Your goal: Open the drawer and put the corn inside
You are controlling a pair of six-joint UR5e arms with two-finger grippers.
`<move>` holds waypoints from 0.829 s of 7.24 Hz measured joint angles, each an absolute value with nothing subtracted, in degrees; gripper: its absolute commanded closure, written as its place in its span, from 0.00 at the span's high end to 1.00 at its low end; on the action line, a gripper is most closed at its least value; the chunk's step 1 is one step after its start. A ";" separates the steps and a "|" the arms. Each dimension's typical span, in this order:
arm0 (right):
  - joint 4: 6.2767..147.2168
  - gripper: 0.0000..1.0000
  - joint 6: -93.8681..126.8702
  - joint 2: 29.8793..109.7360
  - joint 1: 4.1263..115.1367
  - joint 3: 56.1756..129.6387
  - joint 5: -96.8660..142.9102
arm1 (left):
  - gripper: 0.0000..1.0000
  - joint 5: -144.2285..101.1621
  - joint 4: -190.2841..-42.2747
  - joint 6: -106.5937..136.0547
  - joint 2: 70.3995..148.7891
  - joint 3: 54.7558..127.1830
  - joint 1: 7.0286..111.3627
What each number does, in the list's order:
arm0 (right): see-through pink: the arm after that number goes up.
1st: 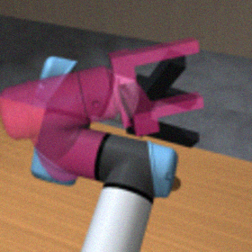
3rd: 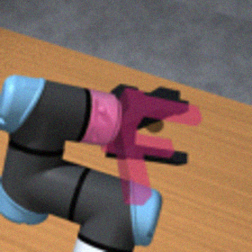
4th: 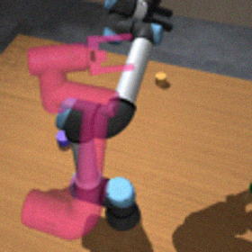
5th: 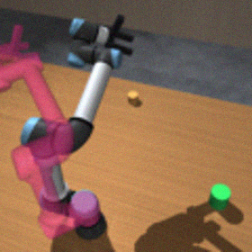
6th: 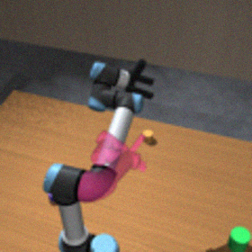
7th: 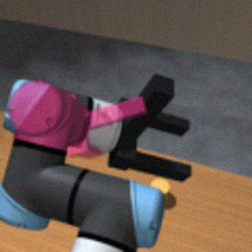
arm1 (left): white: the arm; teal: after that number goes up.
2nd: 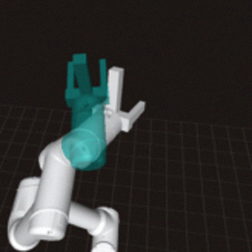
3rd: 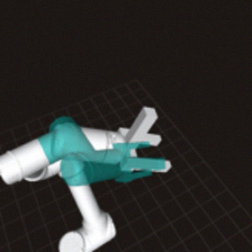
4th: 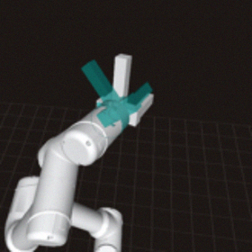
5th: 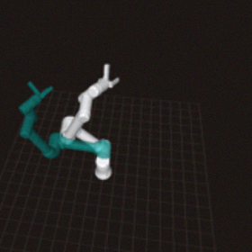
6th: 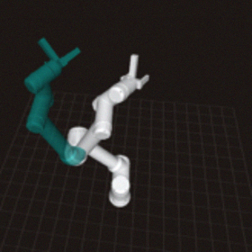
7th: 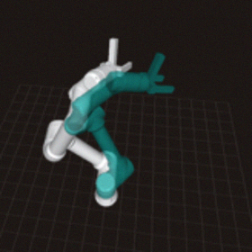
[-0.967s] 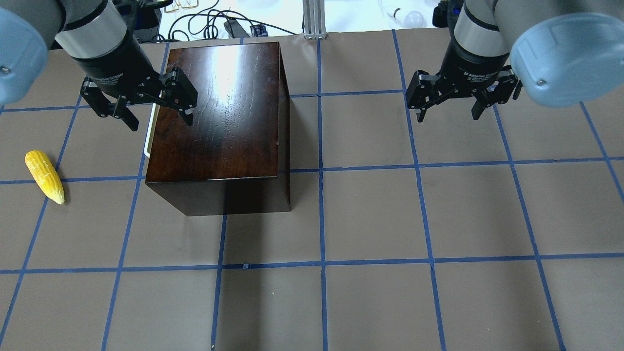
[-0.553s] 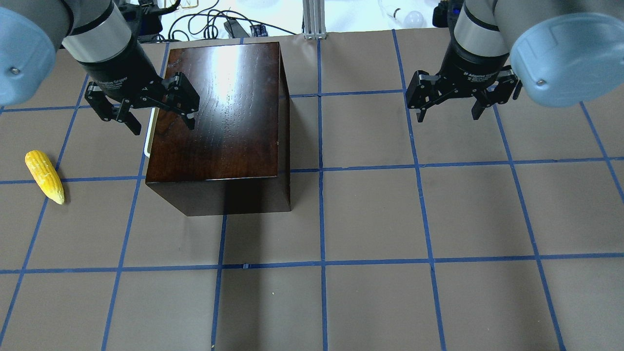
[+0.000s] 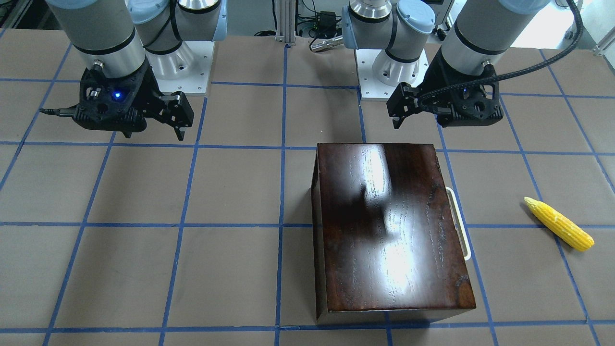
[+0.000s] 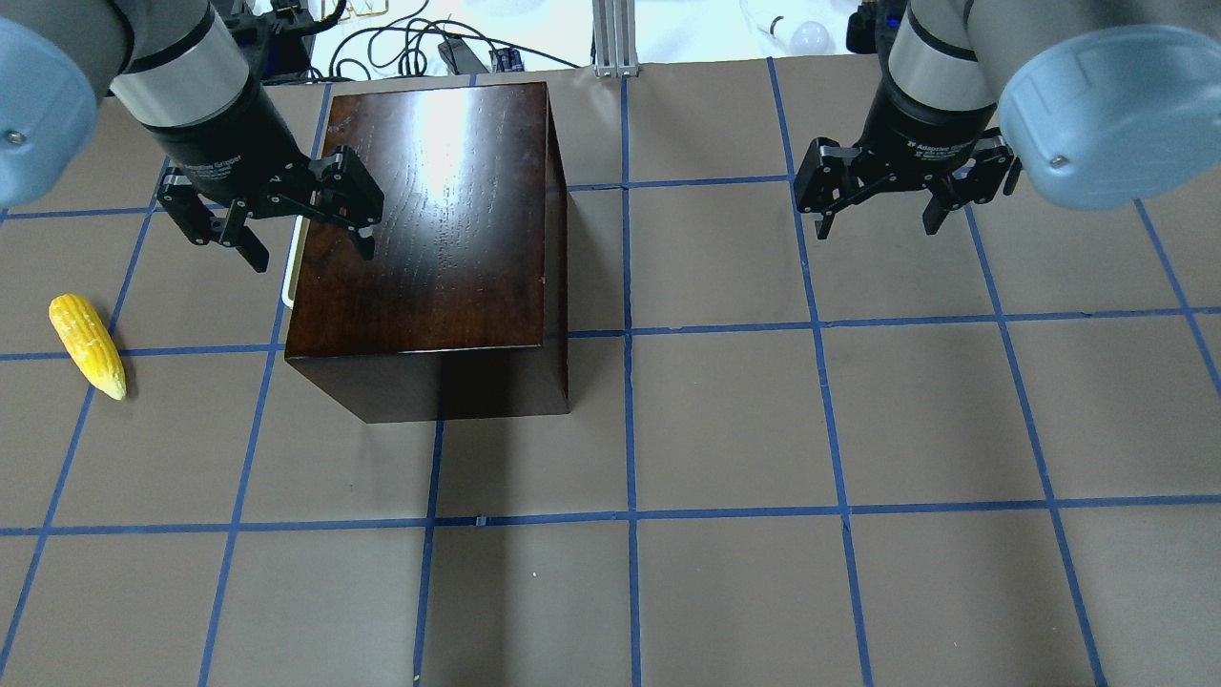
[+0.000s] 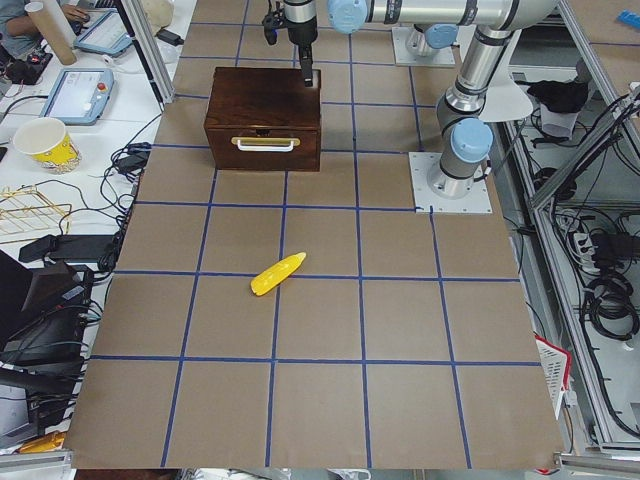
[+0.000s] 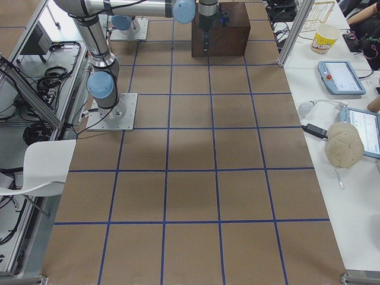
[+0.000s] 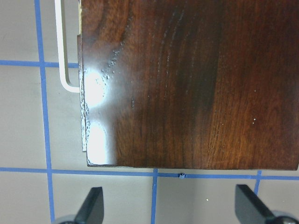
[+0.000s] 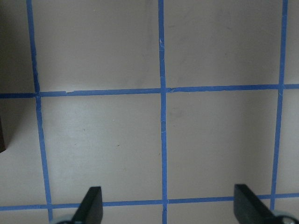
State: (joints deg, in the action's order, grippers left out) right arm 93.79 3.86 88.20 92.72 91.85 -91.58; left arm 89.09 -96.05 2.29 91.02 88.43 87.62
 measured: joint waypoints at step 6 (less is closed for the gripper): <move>93.80 1.00 3.87 88.18 92.73 91.84 -91.58 | 1.00 88.54 -95.85 2.42 91.03 88.20 87.09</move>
